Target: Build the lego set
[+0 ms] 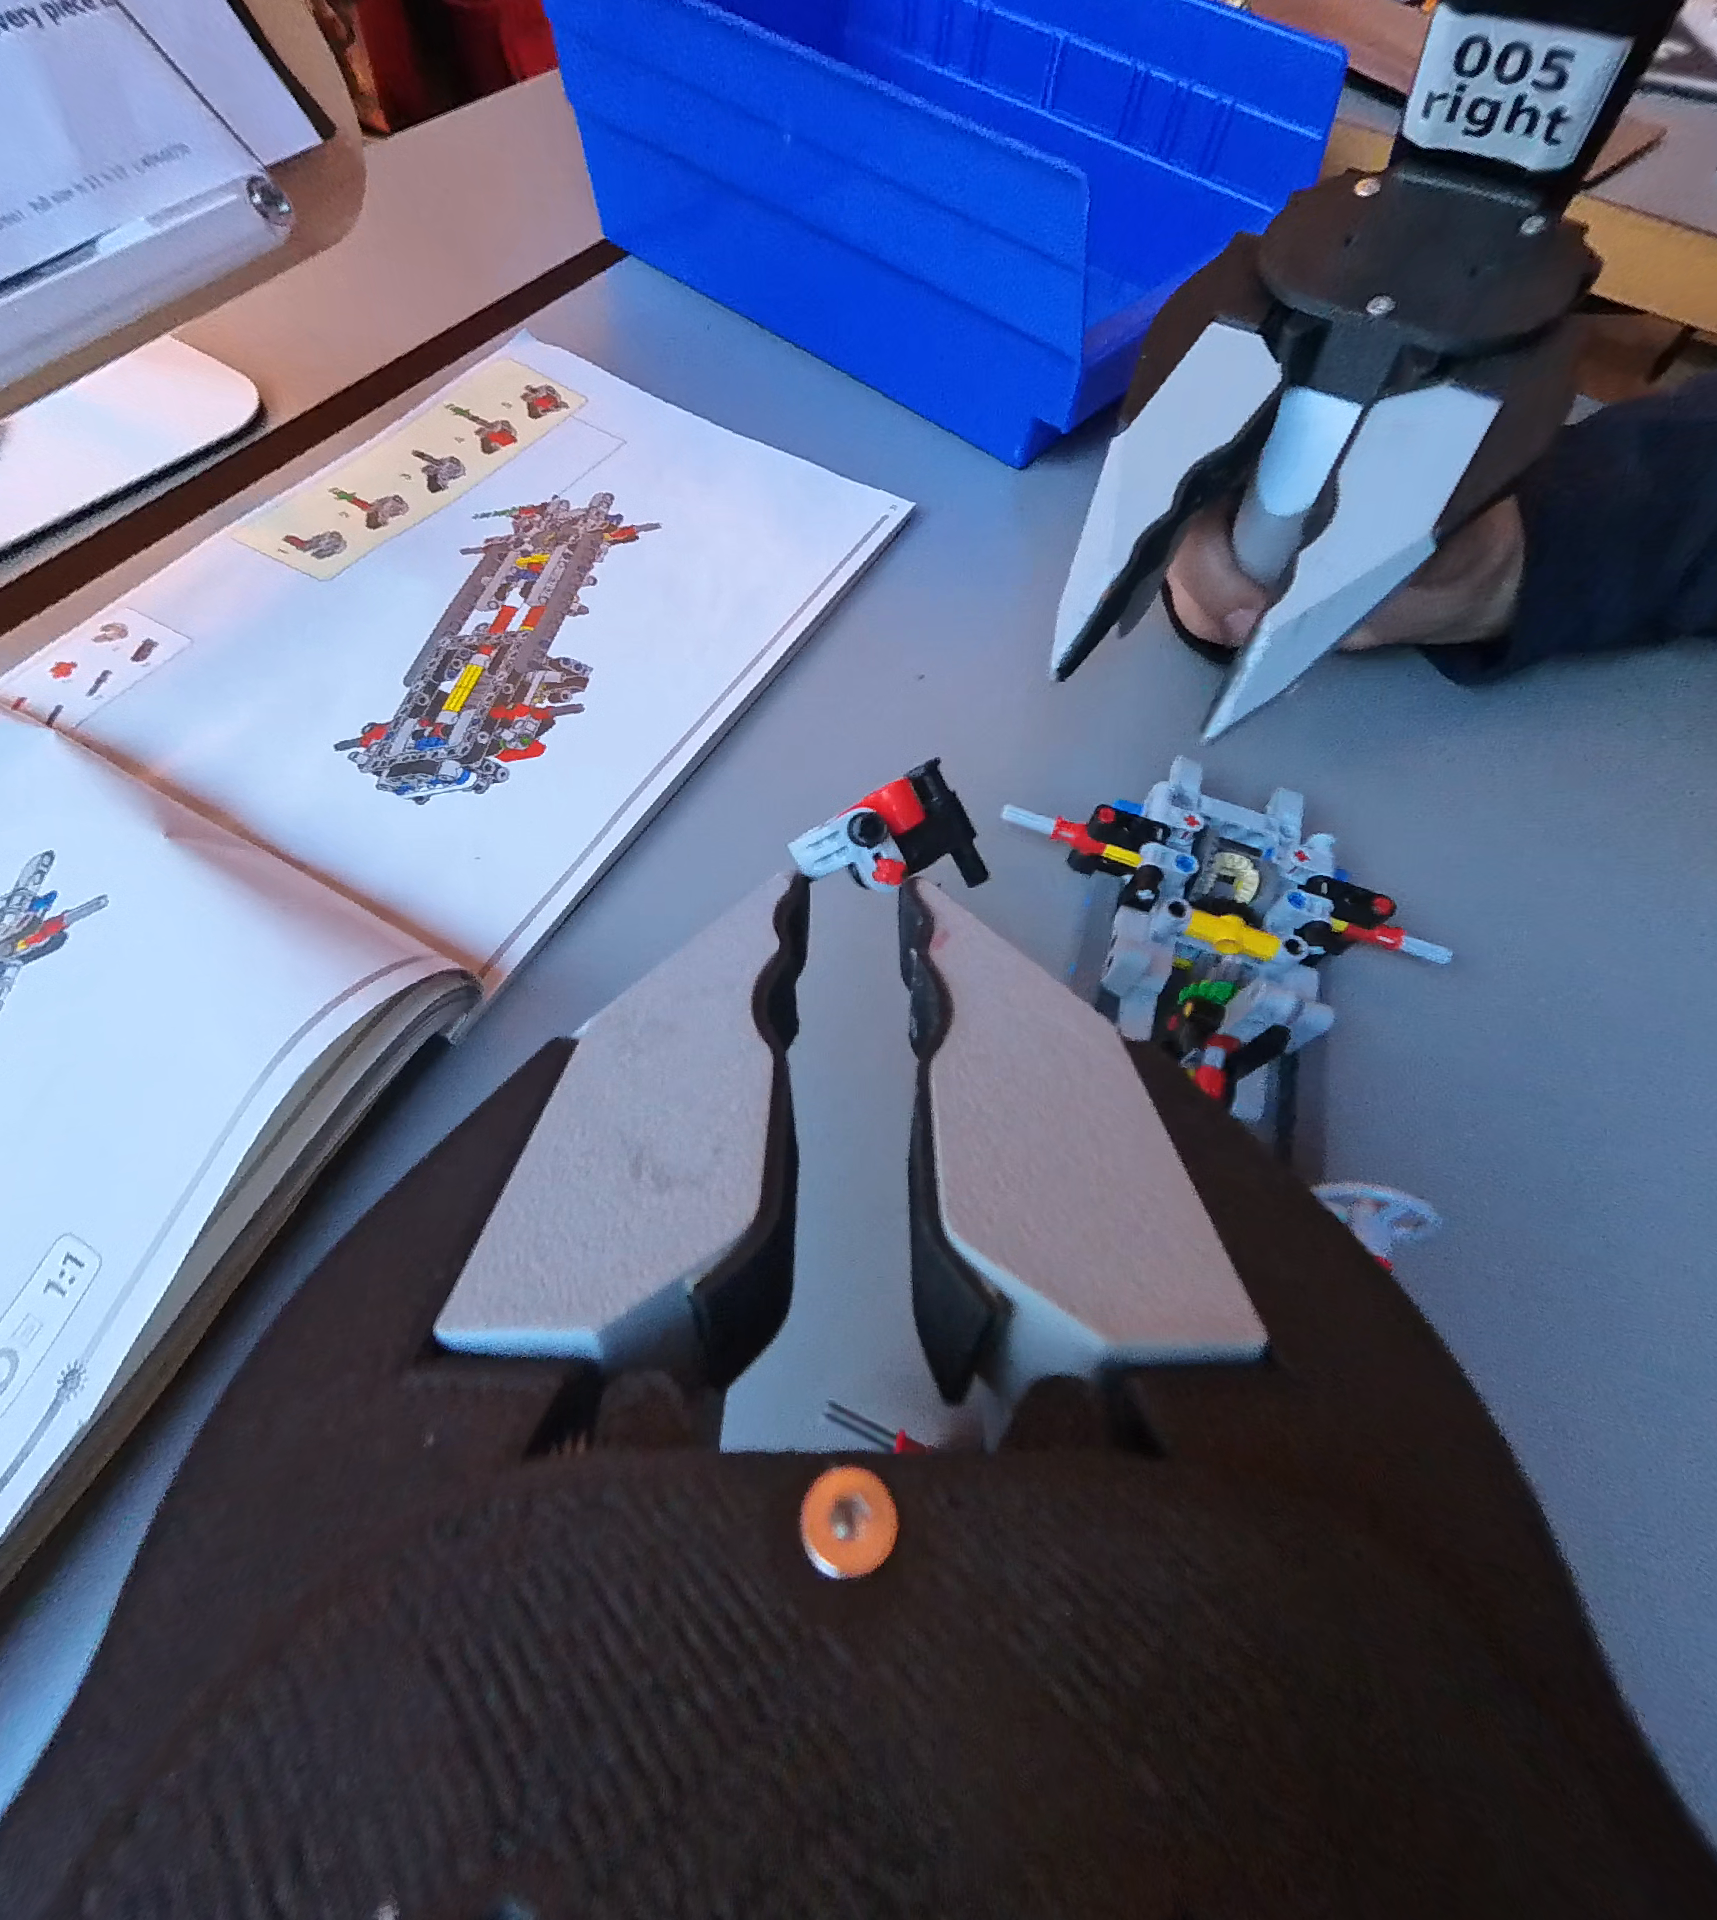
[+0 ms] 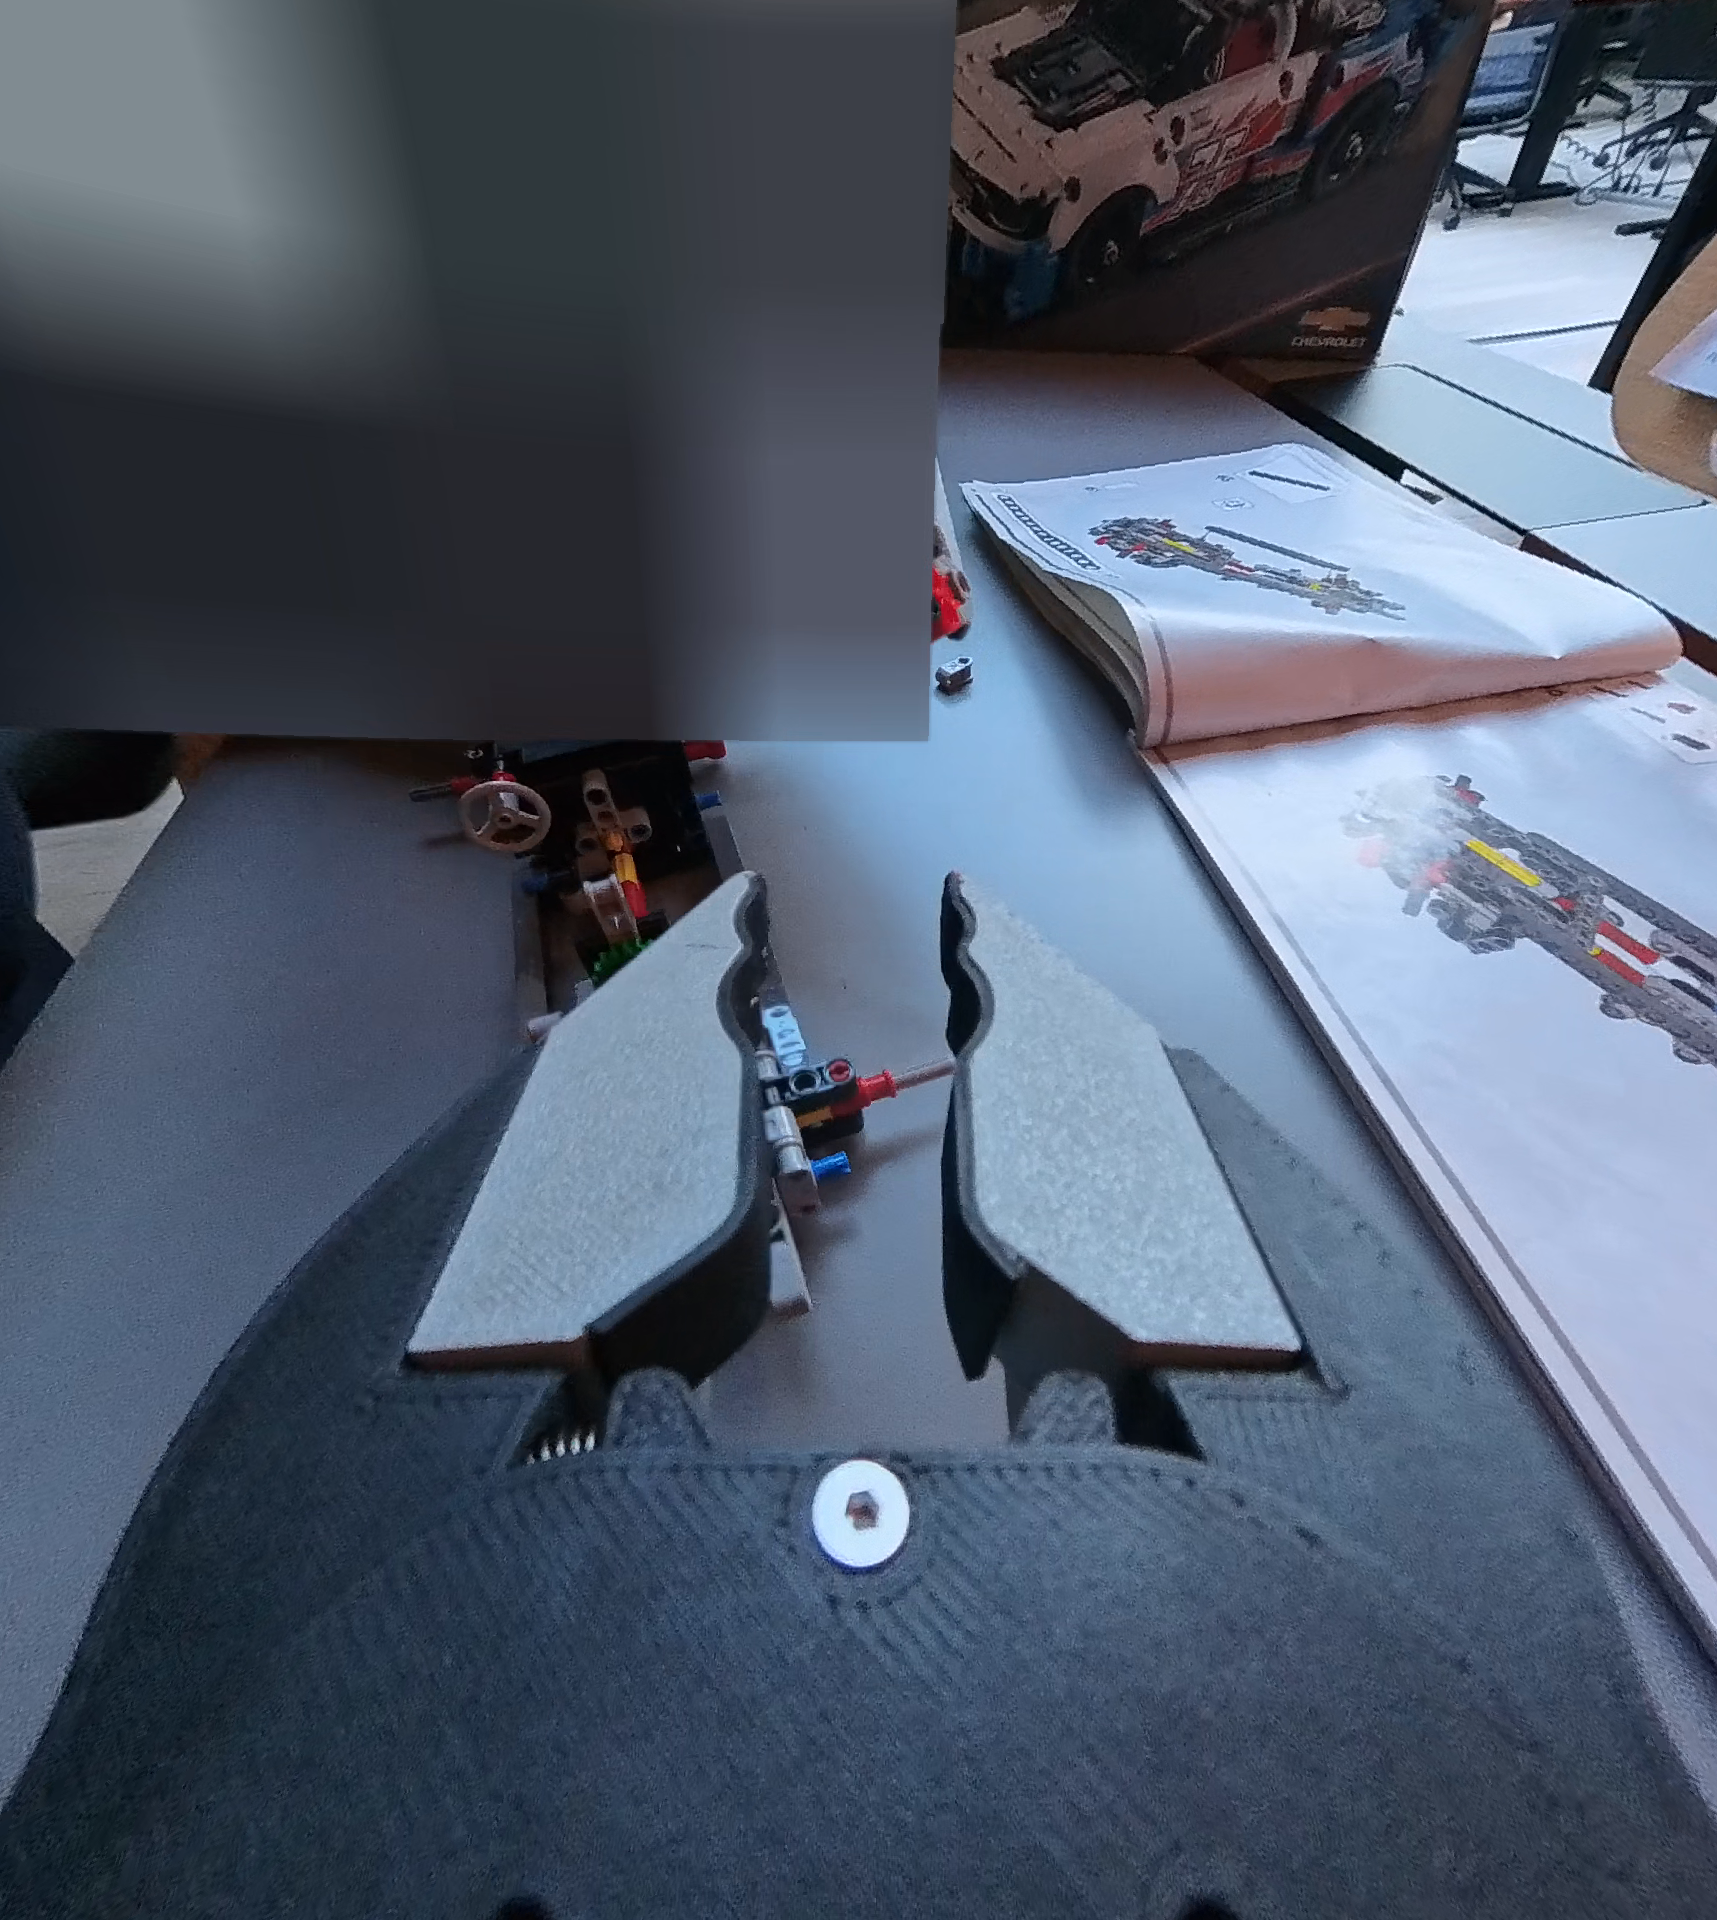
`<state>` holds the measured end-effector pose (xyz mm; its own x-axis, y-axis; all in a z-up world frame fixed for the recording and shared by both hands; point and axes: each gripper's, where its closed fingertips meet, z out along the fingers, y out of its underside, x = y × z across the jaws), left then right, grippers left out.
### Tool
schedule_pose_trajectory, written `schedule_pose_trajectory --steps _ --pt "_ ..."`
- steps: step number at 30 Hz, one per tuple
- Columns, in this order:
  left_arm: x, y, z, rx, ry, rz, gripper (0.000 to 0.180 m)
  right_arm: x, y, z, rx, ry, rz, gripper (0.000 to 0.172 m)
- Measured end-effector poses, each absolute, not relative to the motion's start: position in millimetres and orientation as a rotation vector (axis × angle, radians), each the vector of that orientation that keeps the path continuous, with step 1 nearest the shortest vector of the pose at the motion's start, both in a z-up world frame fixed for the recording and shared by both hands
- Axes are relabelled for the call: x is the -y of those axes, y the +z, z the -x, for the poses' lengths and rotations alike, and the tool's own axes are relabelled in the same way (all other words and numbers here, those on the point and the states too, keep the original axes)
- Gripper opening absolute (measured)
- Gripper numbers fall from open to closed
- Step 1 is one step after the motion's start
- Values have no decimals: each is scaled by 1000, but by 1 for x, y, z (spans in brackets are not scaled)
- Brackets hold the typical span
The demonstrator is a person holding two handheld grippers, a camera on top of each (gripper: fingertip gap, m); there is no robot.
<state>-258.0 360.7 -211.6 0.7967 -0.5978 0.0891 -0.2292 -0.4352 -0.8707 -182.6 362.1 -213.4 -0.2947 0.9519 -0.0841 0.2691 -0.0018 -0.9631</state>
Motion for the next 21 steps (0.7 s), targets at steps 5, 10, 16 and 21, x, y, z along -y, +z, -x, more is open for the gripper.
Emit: schedule_pose_trajectory --steps 5,10,16,21 --pt "-358 -221 261 -588 -515 2026 15 -359 -214 183 1635 1336 1276 32" --pt "-364 -215 274 -519 -505 1997 15 -363 -208 179 1593 1413 1285 34" --pt "-369 -235 271 -378 -687 2104 15 -383 -203 176 1496 1502 1358 34" --pt "-371 -248 255 -331 -799 2185 15 -380 -207 186 1551 1514 1359 35"
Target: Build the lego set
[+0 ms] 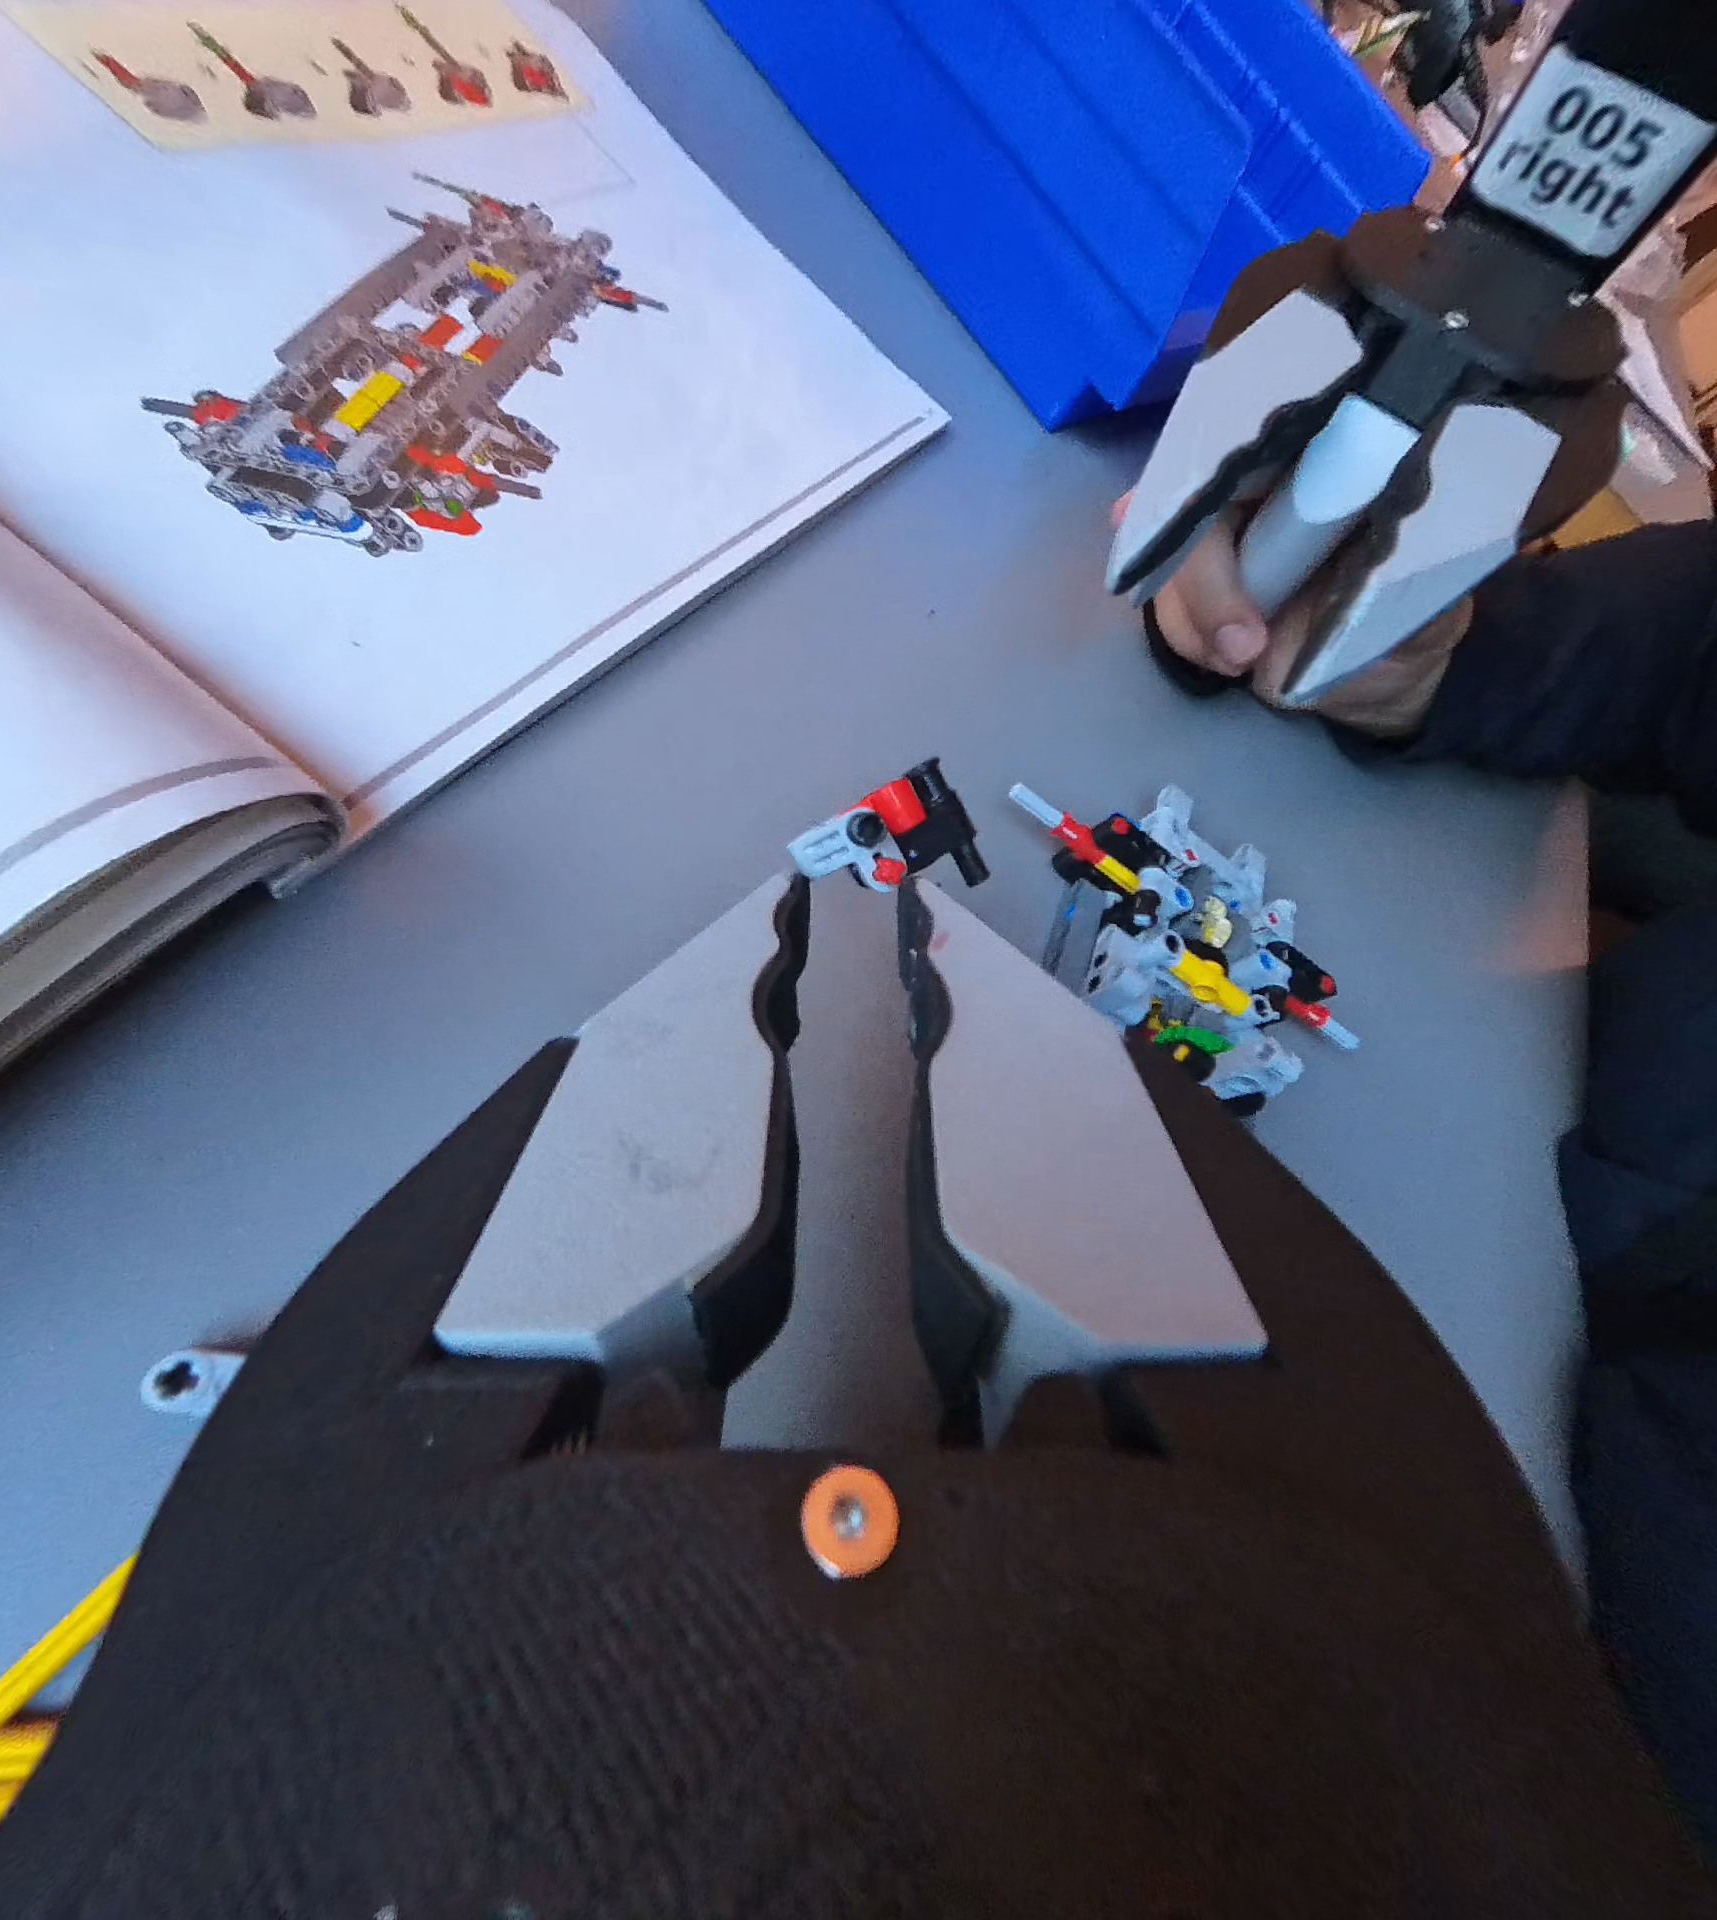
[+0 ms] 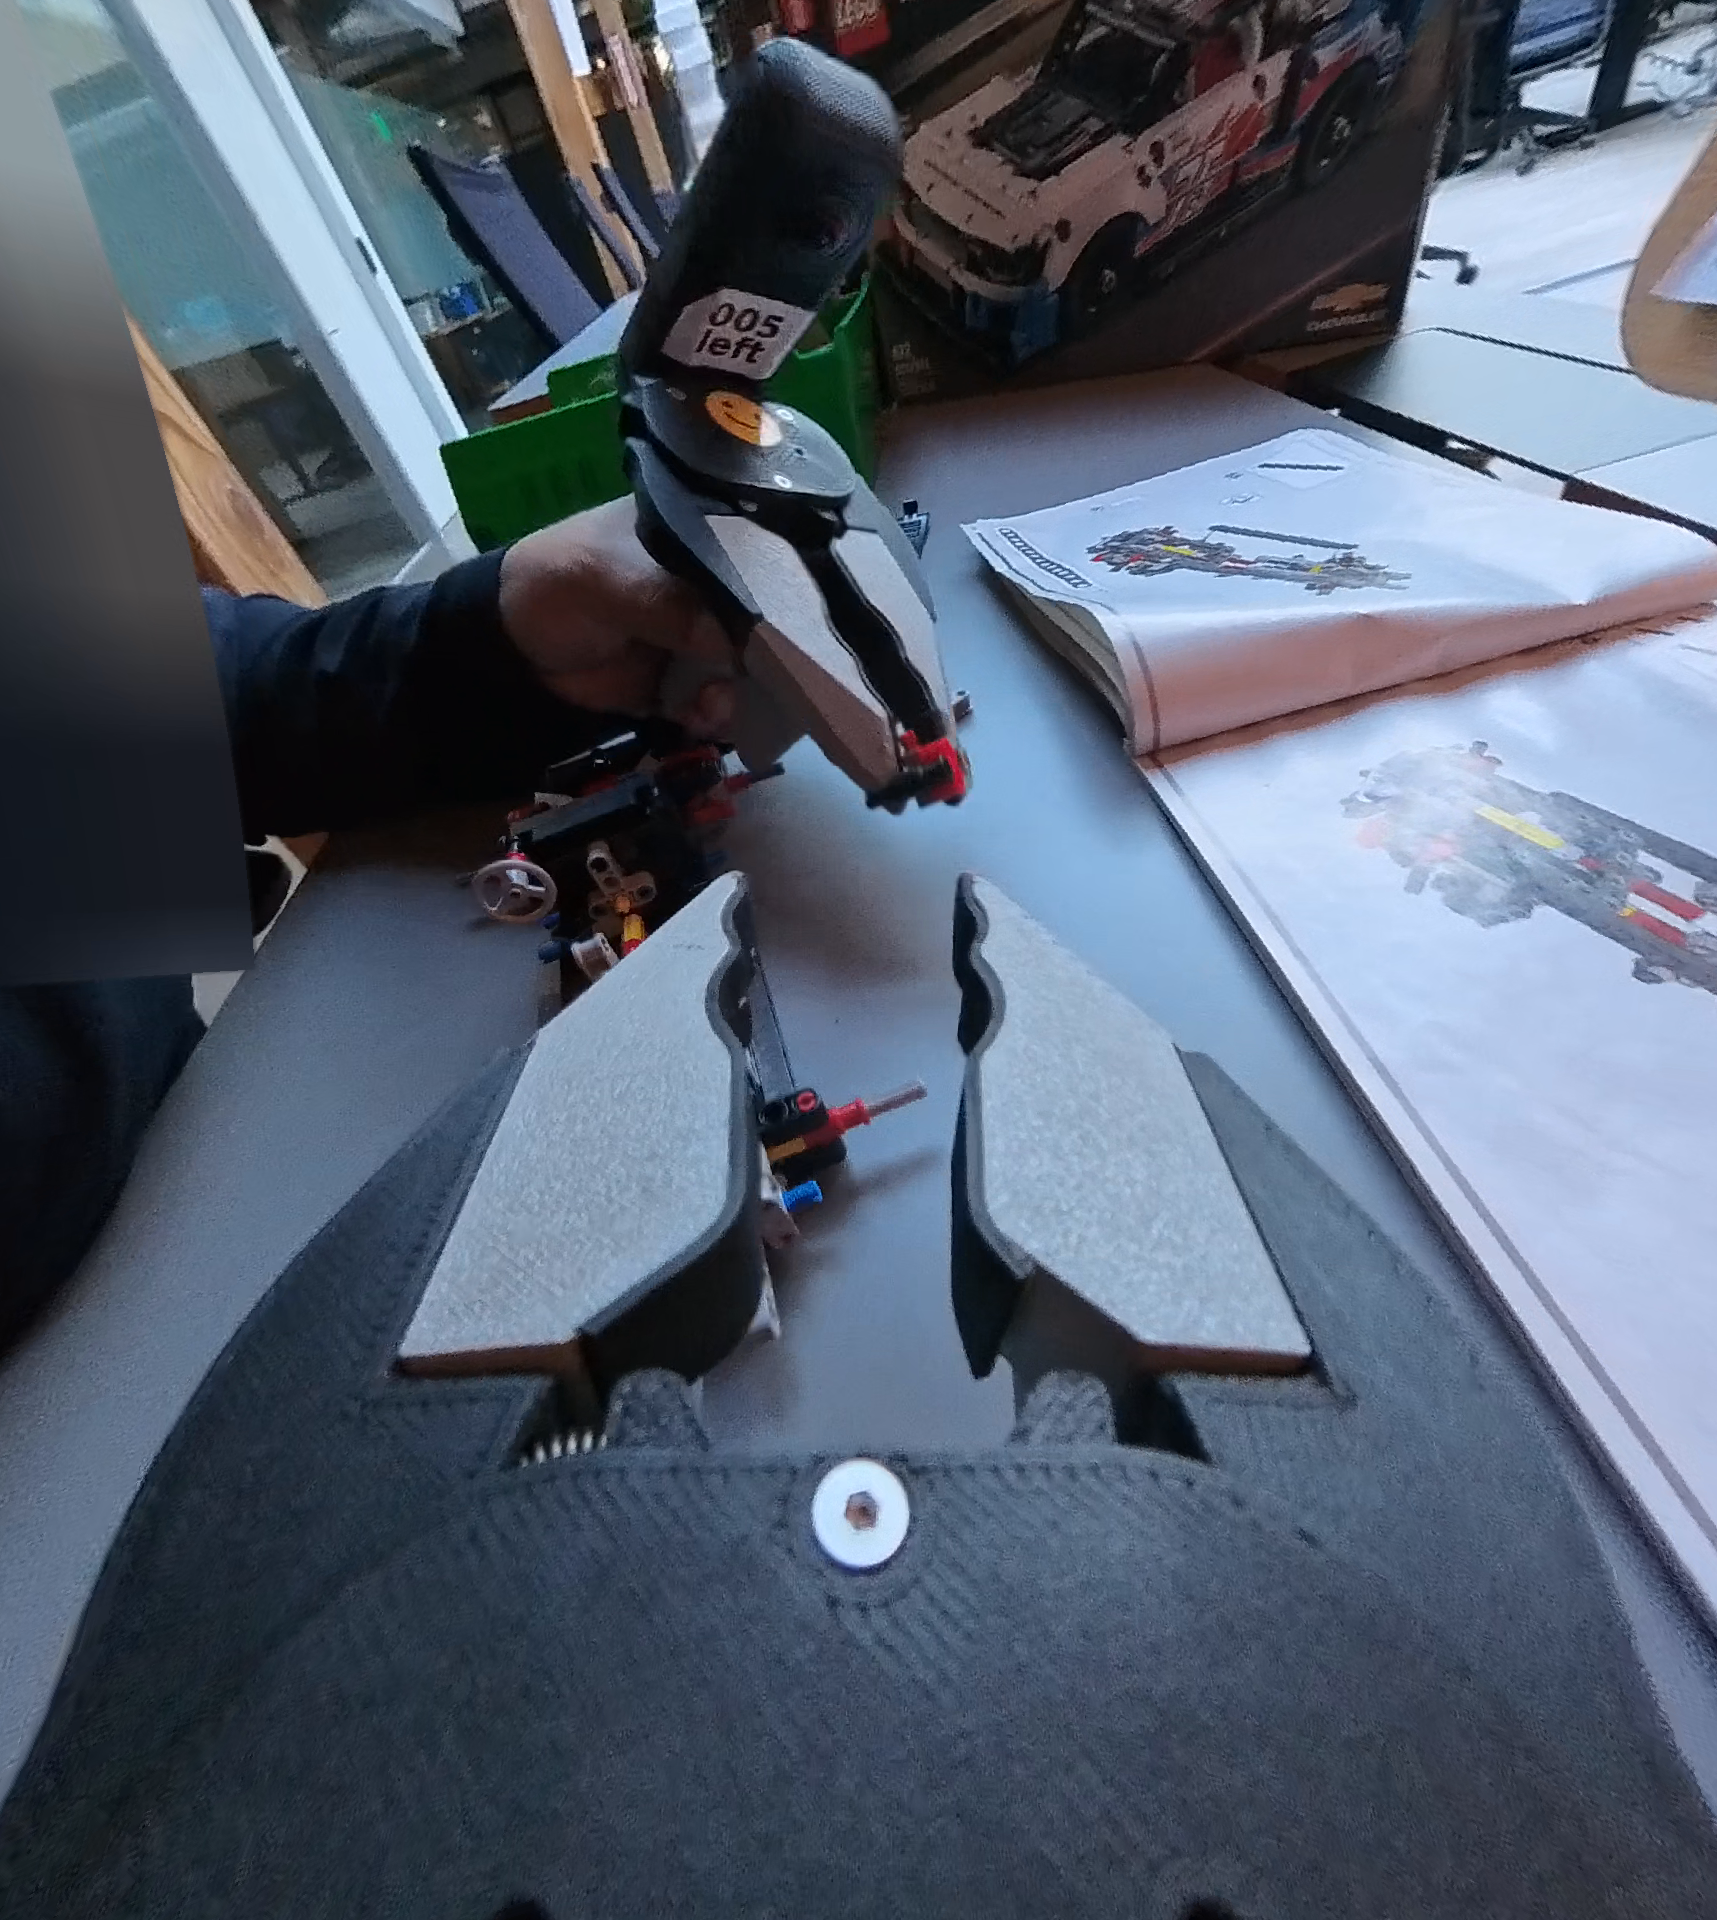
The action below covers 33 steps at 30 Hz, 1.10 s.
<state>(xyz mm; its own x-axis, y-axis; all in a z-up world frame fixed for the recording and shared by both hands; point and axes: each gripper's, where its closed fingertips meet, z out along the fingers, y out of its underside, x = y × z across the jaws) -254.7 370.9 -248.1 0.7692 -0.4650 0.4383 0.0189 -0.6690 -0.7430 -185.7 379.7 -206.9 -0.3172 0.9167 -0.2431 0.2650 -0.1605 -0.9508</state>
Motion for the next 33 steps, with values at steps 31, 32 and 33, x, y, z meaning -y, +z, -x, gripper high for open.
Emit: schedule_pose_trajectory --steps 31,32,33 --pt "-372 -238 220 -421 -877 2162 16 -399 -235 214 1762 1033 1229 22" --pt "-370 -236 221 -449 -856 2160 18 -404 -232 207 1753 1058 1228 22" --pt "-367 -238 223 -487 -832 2172 19 -406 -229 200 1740 1113 1227 22"
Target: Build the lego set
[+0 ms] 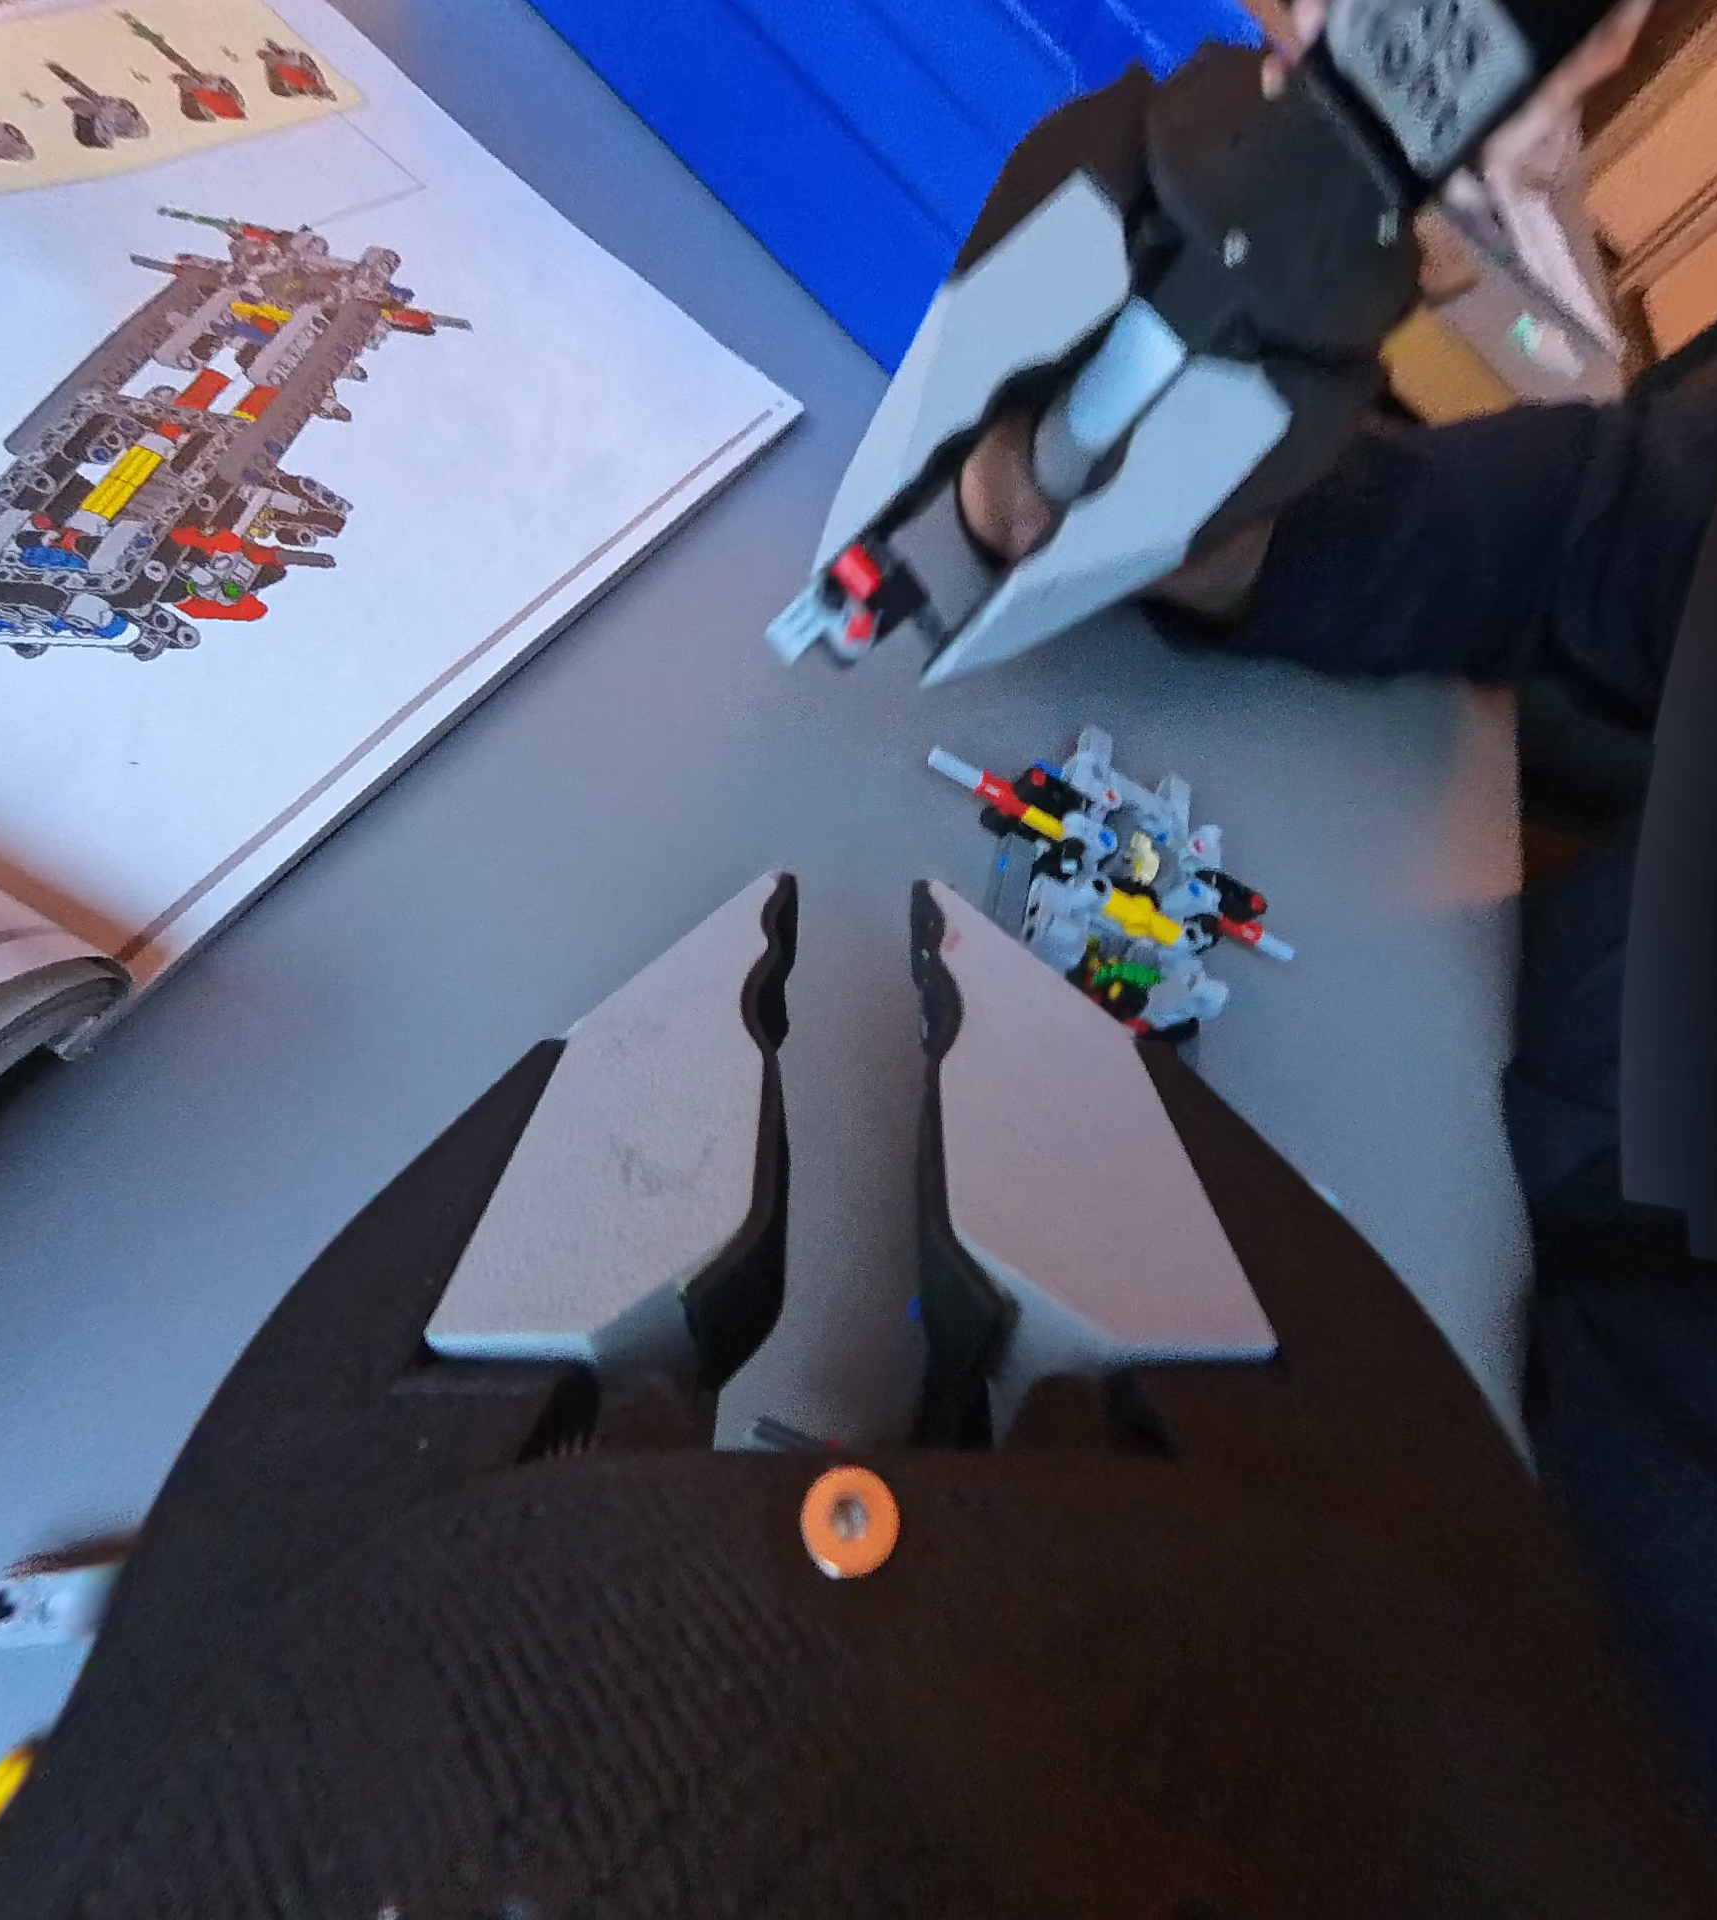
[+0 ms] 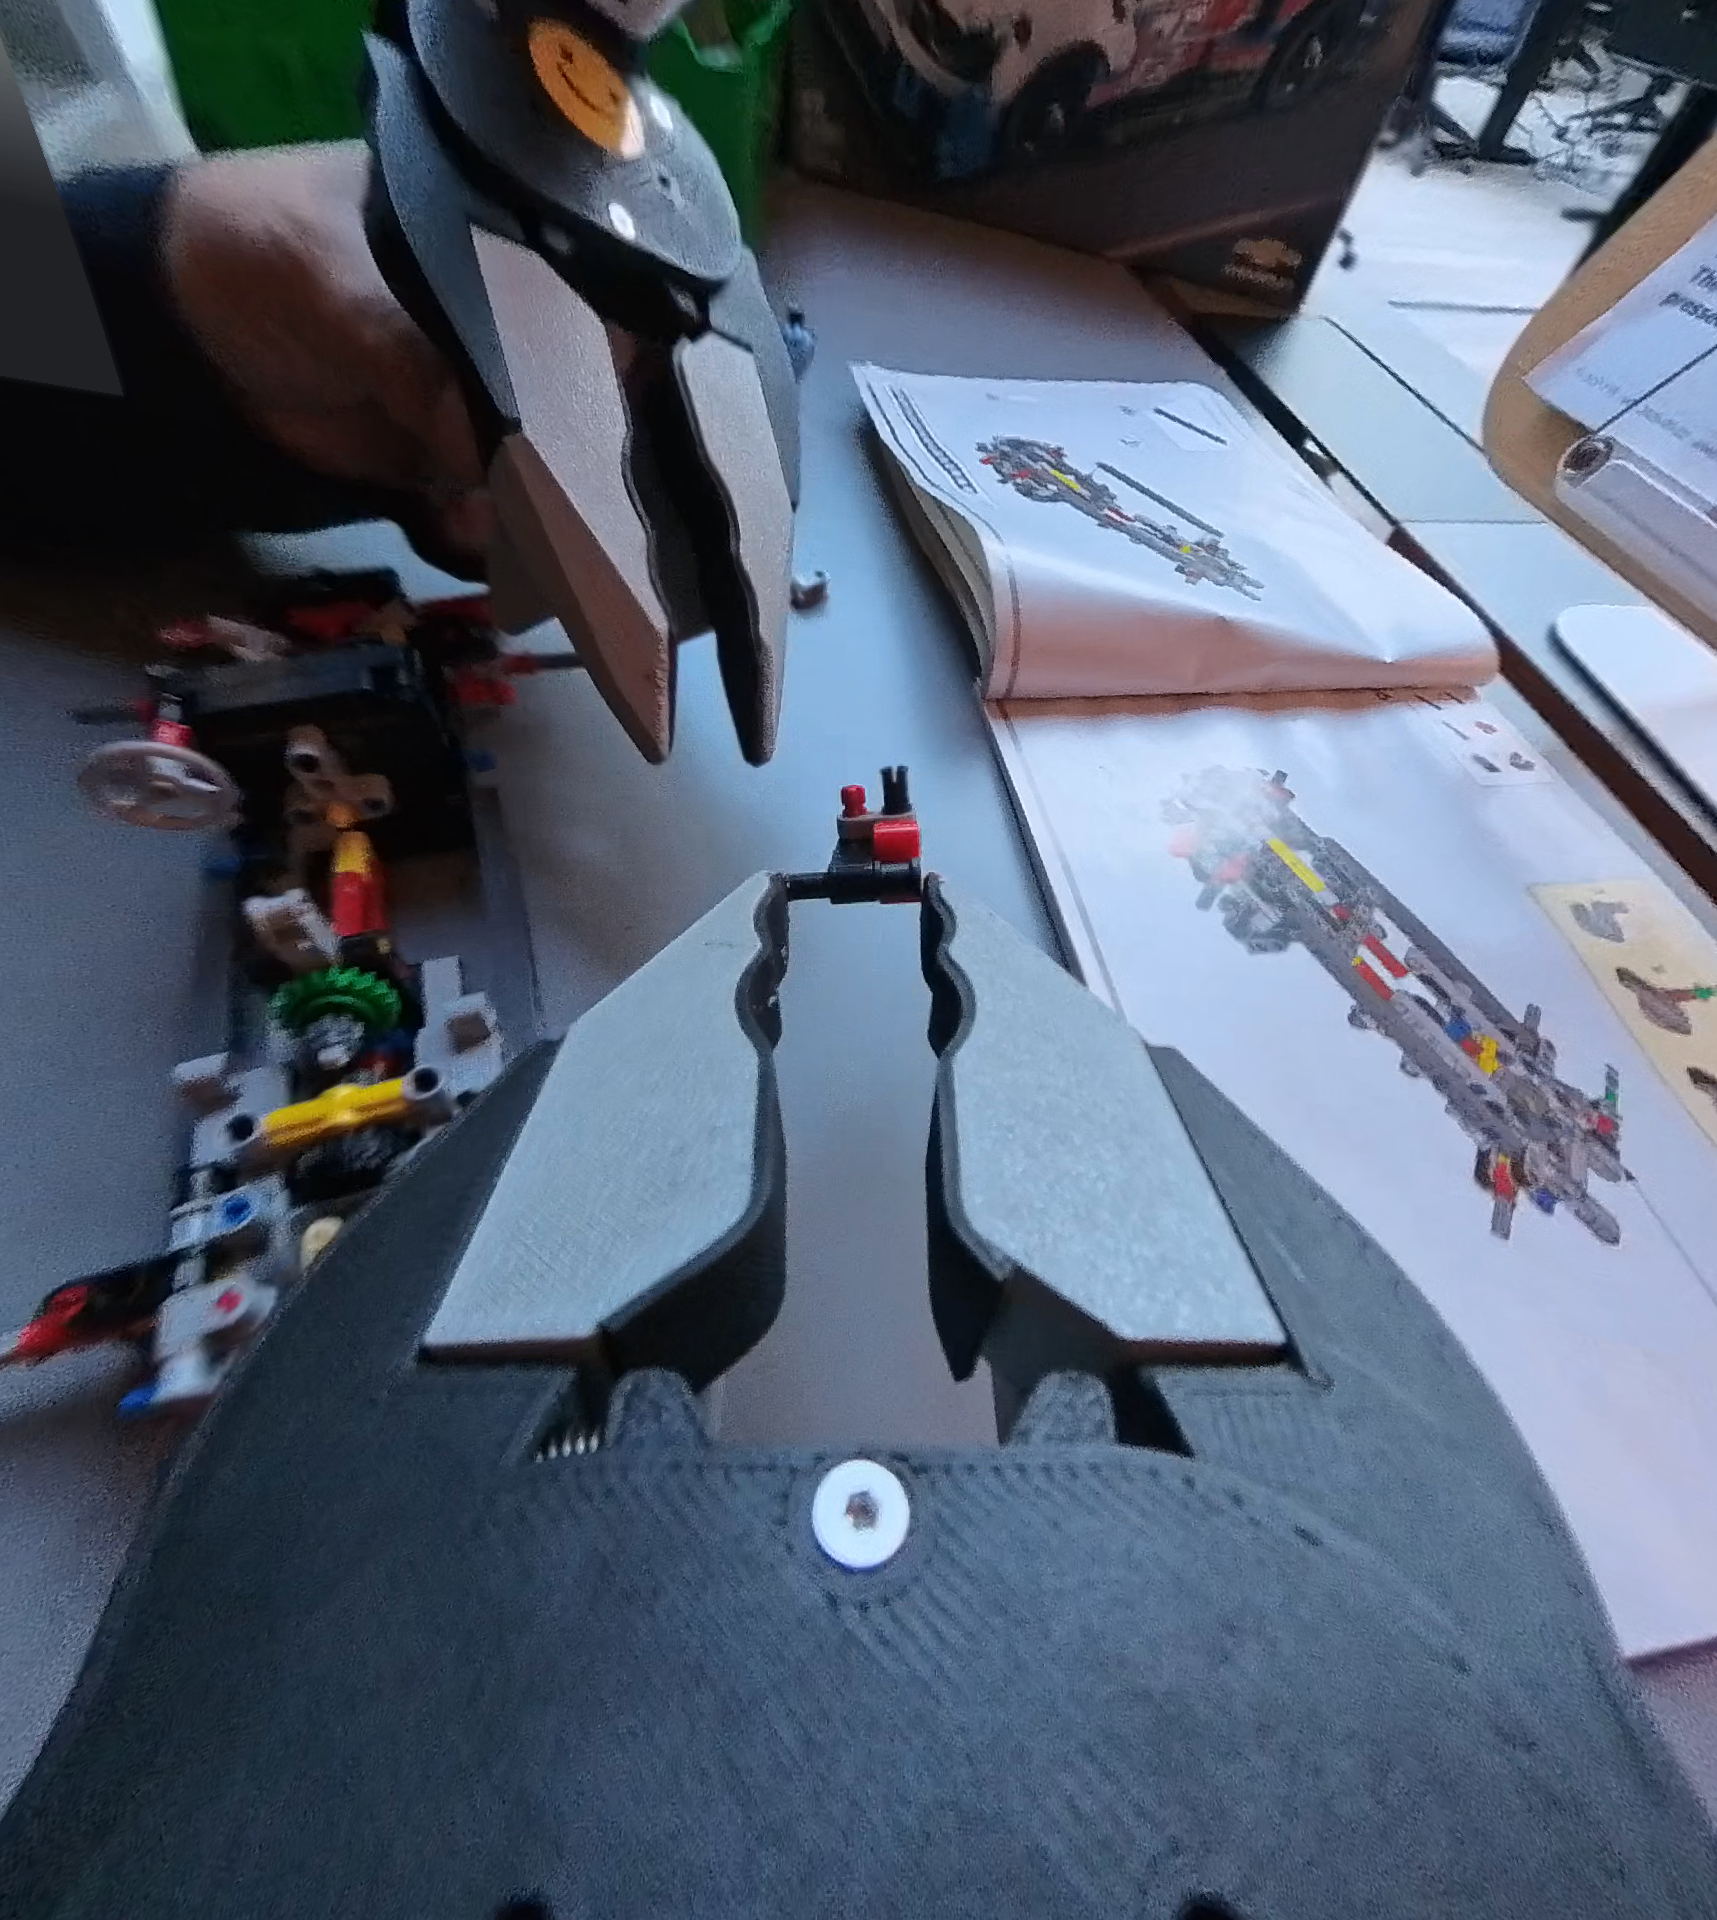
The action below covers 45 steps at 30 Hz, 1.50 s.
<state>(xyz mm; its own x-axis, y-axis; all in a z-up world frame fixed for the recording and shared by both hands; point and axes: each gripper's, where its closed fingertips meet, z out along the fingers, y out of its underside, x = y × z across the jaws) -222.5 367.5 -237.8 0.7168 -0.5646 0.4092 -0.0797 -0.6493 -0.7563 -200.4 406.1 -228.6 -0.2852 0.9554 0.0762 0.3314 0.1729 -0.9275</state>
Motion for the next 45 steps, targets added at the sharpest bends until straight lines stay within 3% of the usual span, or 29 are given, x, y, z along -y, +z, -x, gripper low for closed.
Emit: schedule_pose_trajectory --steps 7,15,19,45 --pt "-363 -258 217 -736 -769 2307 20 -402 -226 161 1816 1380 1228 22" --pt "-394 -238 179 -1081 -734 2240 20 -398 -228 139 1840 1413 1243 22" --pt "-397 -242 170 -1226 -647 2229 9 -403 -228 131 1821 1401 1264 22" --pt "-389 -259 172 -1155 -784 2301 6 -404 -227 130 1825 1529 1323 22"
